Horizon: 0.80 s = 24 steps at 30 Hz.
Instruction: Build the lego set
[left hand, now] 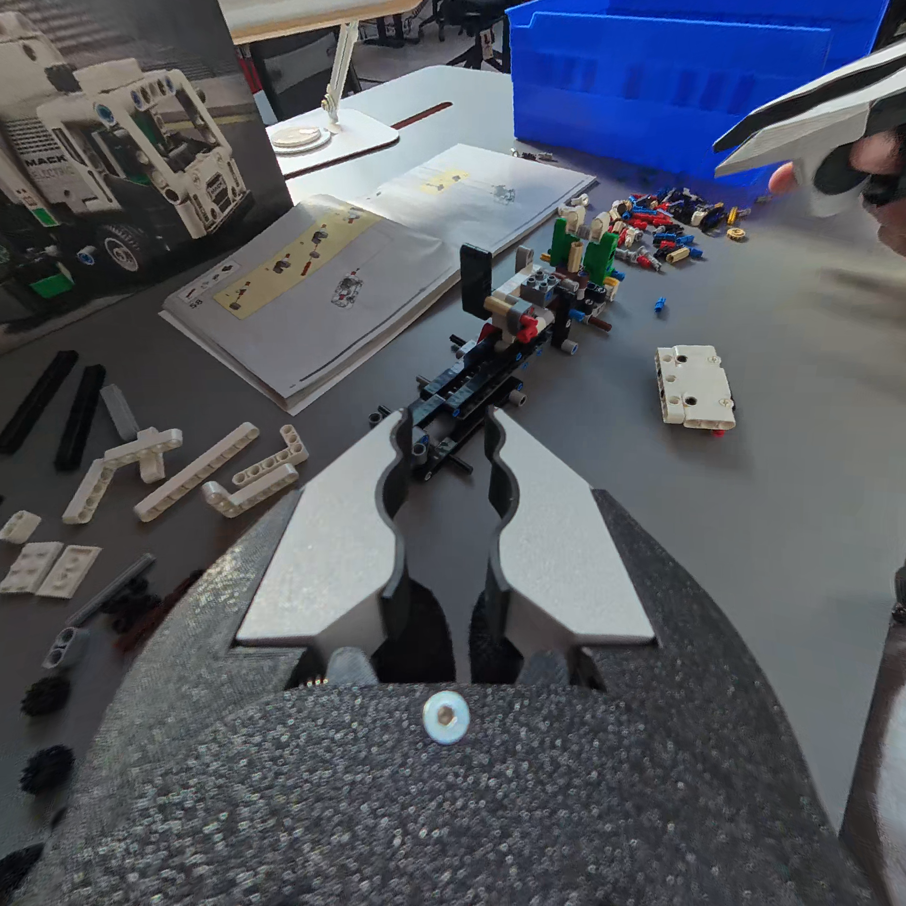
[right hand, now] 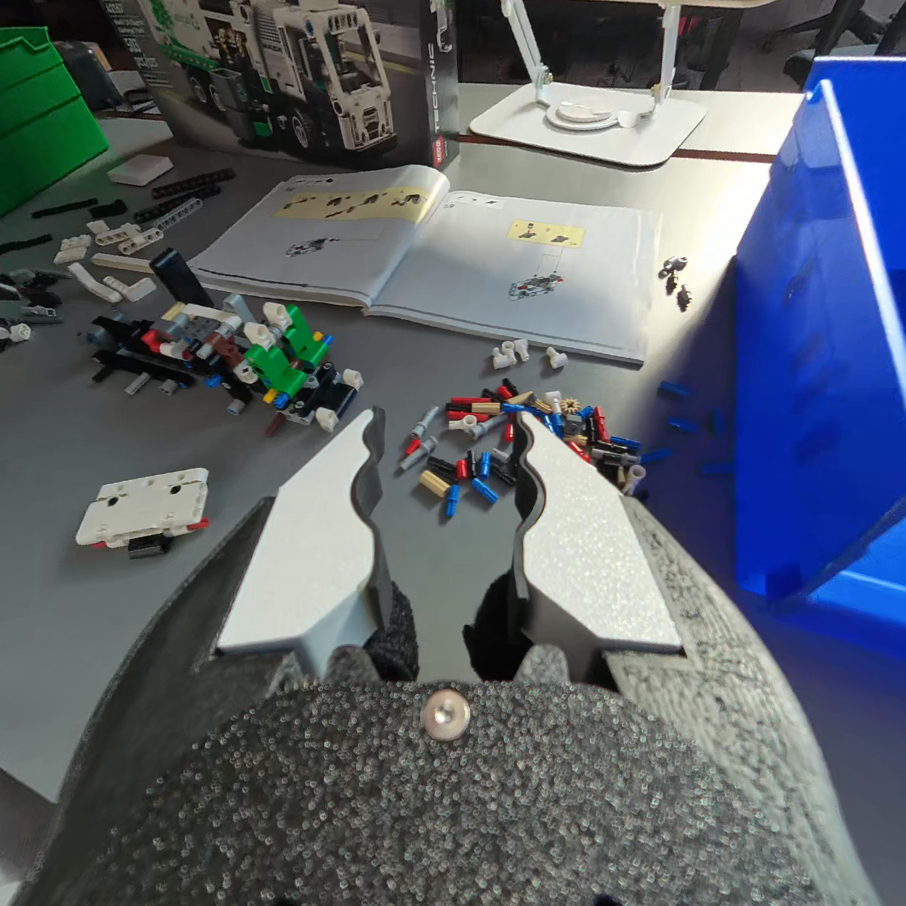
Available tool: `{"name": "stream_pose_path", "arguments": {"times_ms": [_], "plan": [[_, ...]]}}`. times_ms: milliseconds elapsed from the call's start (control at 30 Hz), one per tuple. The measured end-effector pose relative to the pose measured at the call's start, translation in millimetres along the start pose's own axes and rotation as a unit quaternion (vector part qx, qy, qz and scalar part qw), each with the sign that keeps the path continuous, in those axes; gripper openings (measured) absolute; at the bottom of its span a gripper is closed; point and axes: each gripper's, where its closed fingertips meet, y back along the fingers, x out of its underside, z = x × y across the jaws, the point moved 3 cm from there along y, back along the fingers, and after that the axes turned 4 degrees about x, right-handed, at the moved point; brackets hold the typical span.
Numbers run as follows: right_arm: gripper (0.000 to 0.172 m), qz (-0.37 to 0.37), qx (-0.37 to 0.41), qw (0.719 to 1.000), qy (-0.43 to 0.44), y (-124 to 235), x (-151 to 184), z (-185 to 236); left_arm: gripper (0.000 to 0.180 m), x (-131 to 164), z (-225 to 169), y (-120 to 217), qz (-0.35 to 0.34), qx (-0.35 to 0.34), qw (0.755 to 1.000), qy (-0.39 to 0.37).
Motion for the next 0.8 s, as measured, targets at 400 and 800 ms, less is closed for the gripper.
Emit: {"name": "stream_pose_path", "arguments": {"times_ms": [400,800], "plan": [[0.041,0.017,-0.01,1.0,-0.023,-8.9,16.9,-7.5,0.025,10.7,22.2,-6.4,0.037,-0.035,0.995,0.082],[0.036,0.007,0.014,1.0,-0.018,-7.2,15.2,-11.3,0.022,11.8,16.7,-8.6,0.046,-0.024,0.996,0.067]]}}
